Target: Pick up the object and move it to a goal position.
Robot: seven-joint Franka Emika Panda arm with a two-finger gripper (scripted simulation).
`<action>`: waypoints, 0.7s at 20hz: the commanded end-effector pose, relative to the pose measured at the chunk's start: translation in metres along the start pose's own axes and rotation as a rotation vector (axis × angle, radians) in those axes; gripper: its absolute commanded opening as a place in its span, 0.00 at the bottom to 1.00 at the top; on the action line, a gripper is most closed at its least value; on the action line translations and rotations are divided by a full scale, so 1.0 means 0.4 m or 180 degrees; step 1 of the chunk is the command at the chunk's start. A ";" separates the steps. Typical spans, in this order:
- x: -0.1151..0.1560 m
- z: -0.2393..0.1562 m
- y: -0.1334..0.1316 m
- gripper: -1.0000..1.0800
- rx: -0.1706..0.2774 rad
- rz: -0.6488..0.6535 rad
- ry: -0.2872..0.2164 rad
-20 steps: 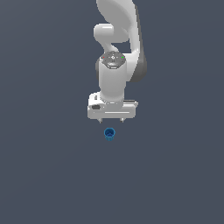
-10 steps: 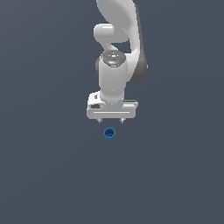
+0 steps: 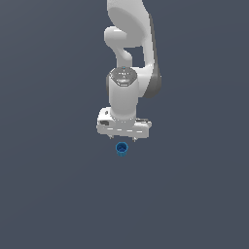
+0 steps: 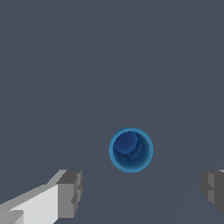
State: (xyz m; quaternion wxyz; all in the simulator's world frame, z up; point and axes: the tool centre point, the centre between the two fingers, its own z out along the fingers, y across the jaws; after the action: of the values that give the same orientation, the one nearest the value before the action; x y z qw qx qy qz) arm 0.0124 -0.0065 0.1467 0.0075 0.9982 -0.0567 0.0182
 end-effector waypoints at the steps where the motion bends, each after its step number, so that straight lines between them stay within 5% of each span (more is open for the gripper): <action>1: -0.001 0.029 0.002 0.96 0.0011 0.0191 -0.0027; 14: -0.008 0.135 0.014 0.96 0.0024 0.0909 -0.0119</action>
State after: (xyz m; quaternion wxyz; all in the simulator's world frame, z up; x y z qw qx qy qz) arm 0.0104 -0.0121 0.0953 0.0003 0.9817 -0.1905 0.0013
